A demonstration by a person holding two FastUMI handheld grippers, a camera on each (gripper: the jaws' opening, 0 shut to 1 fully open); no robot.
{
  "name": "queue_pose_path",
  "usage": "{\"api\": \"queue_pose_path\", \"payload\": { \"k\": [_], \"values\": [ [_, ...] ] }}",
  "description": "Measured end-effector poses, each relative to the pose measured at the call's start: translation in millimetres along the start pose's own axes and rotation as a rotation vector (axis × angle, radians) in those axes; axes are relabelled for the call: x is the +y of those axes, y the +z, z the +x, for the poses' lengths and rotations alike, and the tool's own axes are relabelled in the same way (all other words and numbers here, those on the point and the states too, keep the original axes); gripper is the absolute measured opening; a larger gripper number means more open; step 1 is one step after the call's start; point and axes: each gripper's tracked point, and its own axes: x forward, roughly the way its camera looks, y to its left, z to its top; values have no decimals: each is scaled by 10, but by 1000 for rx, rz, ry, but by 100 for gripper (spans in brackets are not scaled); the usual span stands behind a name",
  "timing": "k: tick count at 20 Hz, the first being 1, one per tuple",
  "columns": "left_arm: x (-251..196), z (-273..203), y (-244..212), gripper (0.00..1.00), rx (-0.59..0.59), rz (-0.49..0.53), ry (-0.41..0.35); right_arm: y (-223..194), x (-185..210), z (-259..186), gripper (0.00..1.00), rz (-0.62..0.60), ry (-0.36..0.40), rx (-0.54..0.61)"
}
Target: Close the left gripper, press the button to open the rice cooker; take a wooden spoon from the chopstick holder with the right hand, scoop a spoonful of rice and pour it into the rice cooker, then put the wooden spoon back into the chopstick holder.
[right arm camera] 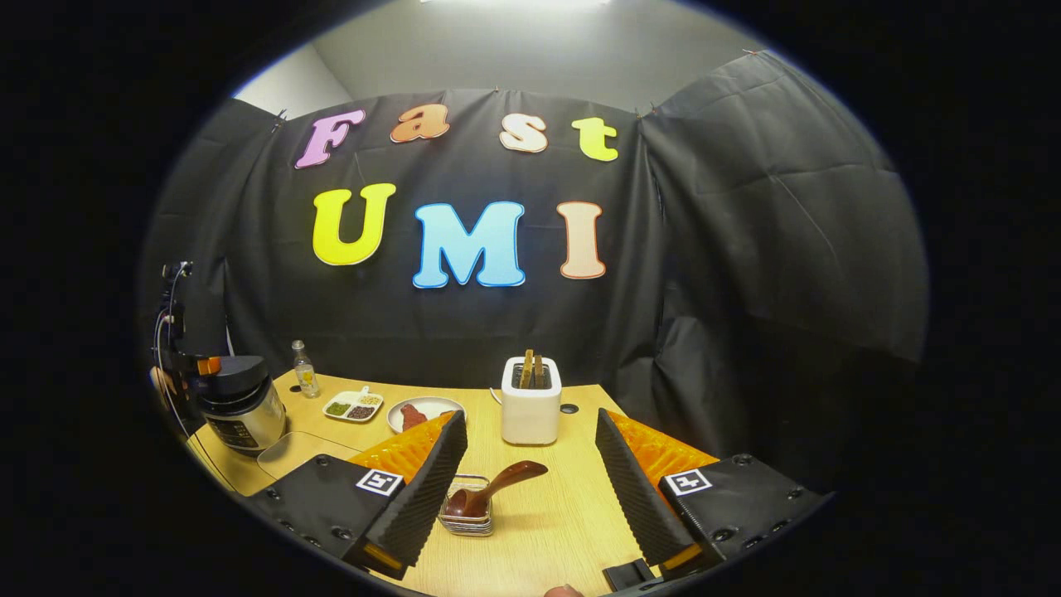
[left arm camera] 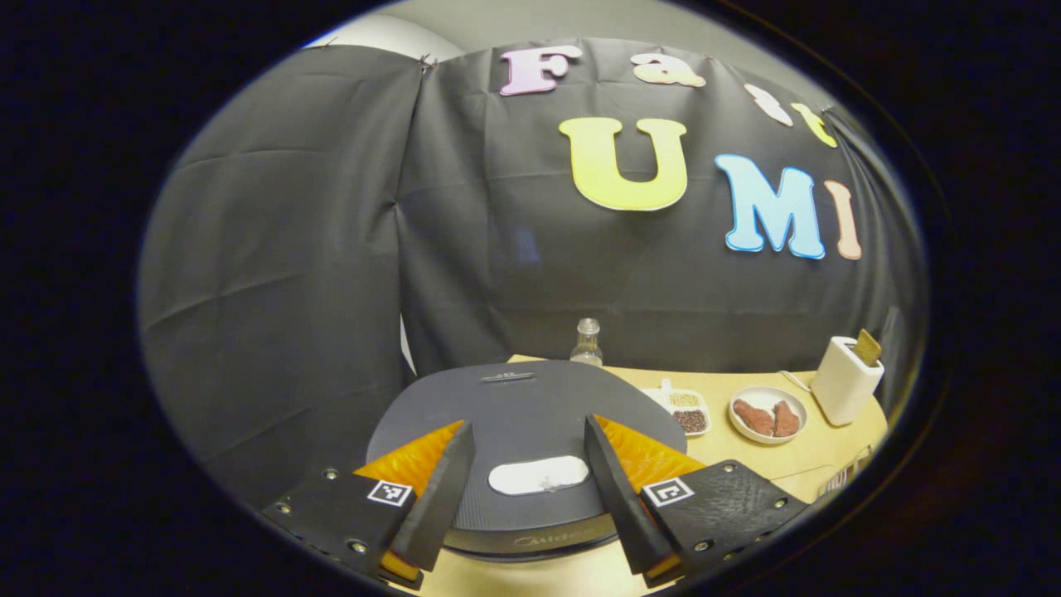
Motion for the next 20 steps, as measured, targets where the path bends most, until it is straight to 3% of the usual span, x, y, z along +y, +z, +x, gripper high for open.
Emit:
{"api": "queue_pose_path", "payload": {
  "k": [14, 20],
  "values": [
    [-54, 21, -390, 88, 78, -7, 17, -91, 86, 69, 99, 7, 10, 20],
    [-89, -13, -244, 89, -5, 32, 8, 24, 129, 52, 96, -12, 27, 2]
  ]
}}
